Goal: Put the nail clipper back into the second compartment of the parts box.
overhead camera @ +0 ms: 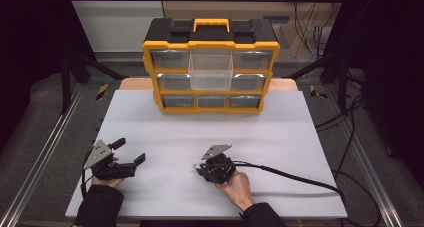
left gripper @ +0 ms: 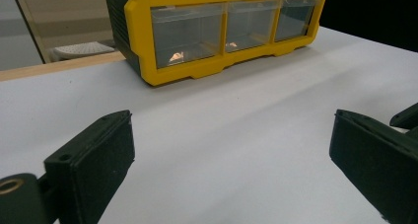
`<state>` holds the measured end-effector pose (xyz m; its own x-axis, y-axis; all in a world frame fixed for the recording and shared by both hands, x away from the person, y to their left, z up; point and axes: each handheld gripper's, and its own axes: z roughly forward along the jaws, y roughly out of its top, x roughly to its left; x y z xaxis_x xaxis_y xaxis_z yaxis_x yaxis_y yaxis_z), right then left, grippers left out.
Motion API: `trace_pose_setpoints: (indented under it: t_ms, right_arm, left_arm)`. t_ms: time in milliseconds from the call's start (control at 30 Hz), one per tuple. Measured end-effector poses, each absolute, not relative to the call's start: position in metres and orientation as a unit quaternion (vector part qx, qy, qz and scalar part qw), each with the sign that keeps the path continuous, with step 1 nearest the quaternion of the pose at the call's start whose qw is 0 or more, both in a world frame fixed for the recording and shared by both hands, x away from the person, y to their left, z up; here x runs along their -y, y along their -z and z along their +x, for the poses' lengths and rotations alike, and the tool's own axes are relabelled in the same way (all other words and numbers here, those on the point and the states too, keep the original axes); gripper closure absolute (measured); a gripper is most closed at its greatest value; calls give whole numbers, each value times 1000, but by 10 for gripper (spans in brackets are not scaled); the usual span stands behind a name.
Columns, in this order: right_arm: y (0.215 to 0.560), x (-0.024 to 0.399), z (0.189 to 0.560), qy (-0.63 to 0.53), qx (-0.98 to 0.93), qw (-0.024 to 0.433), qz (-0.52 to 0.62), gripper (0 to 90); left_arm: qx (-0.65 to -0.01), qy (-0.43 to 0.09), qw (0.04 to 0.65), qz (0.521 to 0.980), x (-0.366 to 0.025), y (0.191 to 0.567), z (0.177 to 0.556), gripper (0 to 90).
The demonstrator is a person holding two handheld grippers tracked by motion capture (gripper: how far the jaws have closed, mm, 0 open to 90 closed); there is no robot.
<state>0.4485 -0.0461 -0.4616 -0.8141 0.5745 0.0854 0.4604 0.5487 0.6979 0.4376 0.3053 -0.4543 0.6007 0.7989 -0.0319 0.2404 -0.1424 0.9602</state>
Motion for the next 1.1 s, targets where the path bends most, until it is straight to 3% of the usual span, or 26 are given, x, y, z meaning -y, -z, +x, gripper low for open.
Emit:
trace_pose_setpoints:
  t_ms: [1100]
  right_arm:
    - [414, 79, 449, -423, -848, 103, 301, 775]
  left_arm:
    - [-368, -257, 543, 710, -305, 454, 438, 32]
